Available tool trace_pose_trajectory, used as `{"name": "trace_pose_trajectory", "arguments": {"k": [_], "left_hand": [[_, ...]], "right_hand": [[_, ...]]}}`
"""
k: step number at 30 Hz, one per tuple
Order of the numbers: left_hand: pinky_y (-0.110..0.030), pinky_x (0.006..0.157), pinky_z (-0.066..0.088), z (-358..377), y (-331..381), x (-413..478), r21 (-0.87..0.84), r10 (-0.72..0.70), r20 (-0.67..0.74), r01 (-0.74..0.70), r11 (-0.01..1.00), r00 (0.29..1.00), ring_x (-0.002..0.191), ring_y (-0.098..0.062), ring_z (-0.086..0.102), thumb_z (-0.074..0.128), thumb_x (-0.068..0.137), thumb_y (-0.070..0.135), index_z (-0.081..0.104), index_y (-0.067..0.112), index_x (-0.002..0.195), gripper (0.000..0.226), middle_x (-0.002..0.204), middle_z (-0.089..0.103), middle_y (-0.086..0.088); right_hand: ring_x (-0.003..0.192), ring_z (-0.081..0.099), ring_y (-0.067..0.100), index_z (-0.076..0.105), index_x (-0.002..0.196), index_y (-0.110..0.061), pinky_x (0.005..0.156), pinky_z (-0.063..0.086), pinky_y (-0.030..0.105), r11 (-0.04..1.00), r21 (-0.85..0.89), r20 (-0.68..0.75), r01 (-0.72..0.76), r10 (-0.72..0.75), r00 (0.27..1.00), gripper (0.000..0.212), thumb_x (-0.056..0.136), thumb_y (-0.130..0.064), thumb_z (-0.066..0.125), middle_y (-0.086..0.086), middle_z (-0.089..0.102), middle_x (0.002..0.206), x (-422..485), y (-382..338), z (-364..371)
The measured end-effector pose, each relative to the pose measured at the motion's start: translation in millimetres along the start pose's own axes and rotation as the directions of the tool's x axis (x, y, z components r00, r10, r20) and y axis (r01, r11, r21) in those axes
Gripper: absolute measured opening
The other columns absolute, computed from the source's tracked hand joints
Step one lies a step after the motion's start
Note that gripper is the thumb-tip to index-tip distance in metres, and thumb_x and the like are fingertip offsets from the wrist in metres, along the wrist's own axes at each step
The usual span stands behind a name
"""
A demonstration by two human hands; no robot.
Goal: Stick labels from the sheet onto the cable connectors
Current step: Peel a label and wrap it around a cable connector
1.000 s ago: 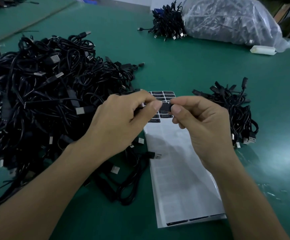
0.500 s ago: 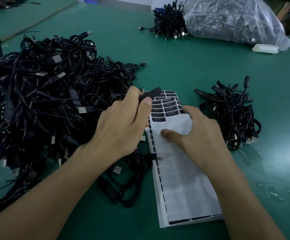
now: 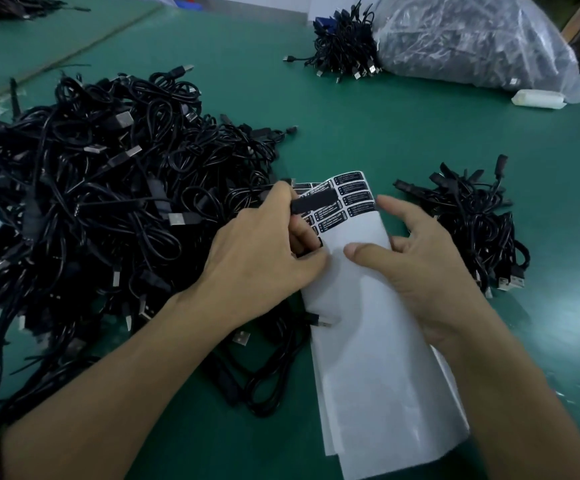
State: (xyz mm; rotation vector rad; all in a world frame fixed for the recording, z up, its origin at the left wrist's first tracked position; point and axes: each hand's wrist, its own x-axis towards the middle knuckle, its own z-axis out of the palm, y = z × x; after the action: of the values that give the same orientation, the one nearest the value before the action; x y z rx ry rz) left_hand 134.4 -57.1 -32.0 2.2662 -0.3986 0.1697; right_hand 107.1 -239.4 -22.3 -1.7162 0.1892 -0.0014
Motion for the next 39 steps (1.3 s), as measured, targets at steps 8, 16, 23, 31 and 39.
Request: {"name": "trace_pose_trajectory", "arguments": {"k": [8,16,23,31,39], "left_hand": [[-0.04,0.072,0.056,-3,3,-1,-0.078,0.037,0.099,-0.029,0.997,0.994,0.076,0.005,0.068,0.079,0.063,0.058,0.041,0.03,0.093,0.056,0.088,0.07,0.031],[-0.038,0.068,0.057,1,-1,-1,-0.006,0.063,0.046,-0.063,0.998,0.997,0.075,0.005,0.066,0.08,0.07,0.053,0.034,0.037,0.084,0.05,0.089,0.068,0.033],[-0.04,0.067,0.057,5,-3,1,-0.03,0.046,0.027,-0.045,0.999,0.999,0.072,0.005,0.067,0.08,0.073,0.043,0.041,0.027,0.086,0.044,0.083,0.071,0.029],[-0.039,0.069,0.058,5,-3,1,-0.024,0.043,0.028,-0.043,0.999,0.999,0.07,0.006,0.066,0.079,0.073,0.045,0.049,0.027,0.094,0.041,0.082,0.068,0.036],[-0.043,0.069,0.058,6,-1,1,-0.061,0.025,0.02,-0.024,0.998,0.999,0.067,0.002,0.066,0.078,0.073,0.04,0.039,0.031,0.081,0.04,0.077,0.069,0.031]], "right_hand": [[0.076,0.074,0.025,0.073,0.097,-0.015,0.064,0.061,0.036,0.998,-0.003,0.179,-0.061,0.061,0.982,0.028,0.07,-0.01,0.081,0.011,0.077,0.093,-2,-3,-11],[0.067,0.073,0.018,0.071,0.089,-0.012,0.055,0.06,0.031,0.999,-0.034,-0.009,0.006,-0.006,1.0,0.018,0.078,0.001,0.077,0.004,0.077,0.082,1,2,-3],[0.067,0.074,0.014,0.07,0.09,-0.018,0.054,0.056,0.025,0.998,0.057,0.031,-0.031,0.029,0.999,0.023,0.084,0.005,0.07,0.0,0.078,0.083,0,0,2],[0.072,0.075,0.016,0.071,0.093,-0.015,0.057,0.057,0.024,0.998,0.066,0.038,-0.009,0.006,0.999,0.023,0.08,0.004,0.076,0.0,0.078,0.084,-1,0,7],[0.074,0.075,0.02,0.072,0.092,-0.011,0.059,0.057,0.027,0.997,0.073,0.026,-0.008,0.006,1.0,0.018,0.081,0.004,0.074,0.004,0.078,0.085,-2,1,9]]}}
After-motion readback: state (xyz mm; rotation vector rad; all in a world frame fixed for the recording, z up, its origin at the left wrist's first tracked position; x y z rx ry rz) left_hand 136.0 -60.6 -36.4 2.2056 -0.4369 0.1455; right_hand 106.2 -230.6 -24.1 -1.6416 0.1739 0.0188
